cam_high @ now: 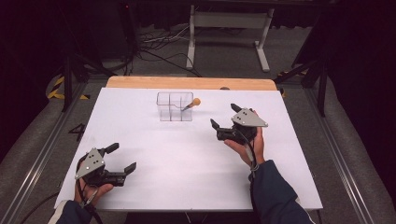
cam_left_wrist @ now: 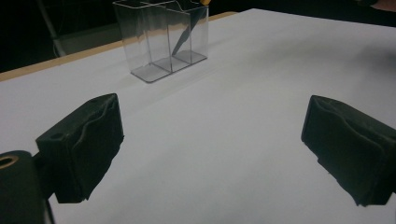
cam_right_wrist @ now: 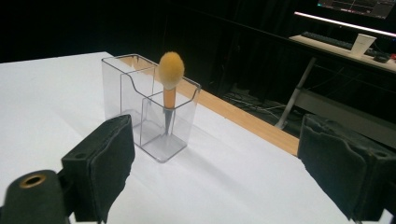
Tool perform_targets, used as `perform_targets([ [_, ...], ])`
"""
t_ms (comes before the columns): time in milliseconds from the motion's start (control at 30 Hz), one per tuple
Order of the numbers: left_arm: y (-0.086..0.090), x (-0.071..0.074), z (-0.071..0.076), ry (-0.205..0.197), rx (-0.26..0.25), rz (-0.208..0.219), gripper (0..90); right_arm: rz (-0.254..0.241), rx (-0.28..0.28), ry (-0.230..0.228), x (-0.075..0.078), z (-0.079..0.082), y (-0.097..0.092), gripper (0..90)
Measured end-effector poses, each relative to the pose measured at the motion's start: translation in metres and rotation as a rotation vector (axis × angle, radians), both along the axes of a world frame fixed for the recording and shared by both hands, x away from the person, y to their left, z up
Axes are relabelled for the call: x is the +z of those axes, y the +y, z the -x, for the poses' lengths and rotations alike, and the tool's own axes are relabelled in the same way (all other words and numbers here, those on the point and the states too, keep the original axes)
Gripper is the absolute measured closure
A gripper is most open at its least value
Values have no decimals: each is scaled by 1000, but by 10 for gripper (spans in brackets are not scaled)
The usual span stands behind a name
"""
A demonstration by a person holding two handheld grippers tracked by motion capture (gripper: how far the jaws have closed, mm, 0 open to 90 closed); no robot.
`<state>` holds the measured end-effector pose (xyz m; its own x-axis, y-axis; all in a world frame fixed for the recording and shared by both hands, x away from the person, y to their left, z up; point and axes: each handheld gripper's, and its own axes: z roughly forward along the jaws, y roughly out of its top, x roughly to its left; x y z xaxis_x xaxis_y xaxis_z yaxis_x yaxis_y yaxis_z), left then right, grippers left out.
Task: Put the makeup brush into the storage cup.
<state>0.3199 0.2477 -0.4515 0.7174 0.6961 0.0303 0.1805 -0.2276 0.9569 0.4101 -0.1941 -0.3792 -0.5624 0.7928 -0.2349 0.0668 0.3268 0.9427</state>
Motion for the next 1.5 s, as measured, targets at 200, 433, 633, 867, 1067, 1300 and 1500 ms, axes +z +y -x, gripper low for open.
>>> perform_targets([
  [200, 0, 0, 0, 0, -1, 0, 65, 1, 10, 3, 0, 5, -4, 118],
  [433, 0, 0, 1, 2, -4, -2, 63, 8, 26, -6, -1, 11, -6, 108],
  [633, 0, 1, 1, 0, -3, -5, 63, 14, 38, -25, 0, 18, -7, 97],
  [867, 0, 1, 1, -6, -5, -7, 63, 13, 48, -46, 0, 25, -9, 102],
  [1067, 0, 1, 1, -3, -8, -7, 63, 30, 56, -53, -2, 29, -12, 89],
  [1300, 0, 1, 1, -6, -5, -1, 63, 36, 59, -60, -3, 34, -14, 82],
  [1500, 0, 1, 1, -7, -5, 1, 62, 32, 59, -60, -3, 37, -20, 71],
])
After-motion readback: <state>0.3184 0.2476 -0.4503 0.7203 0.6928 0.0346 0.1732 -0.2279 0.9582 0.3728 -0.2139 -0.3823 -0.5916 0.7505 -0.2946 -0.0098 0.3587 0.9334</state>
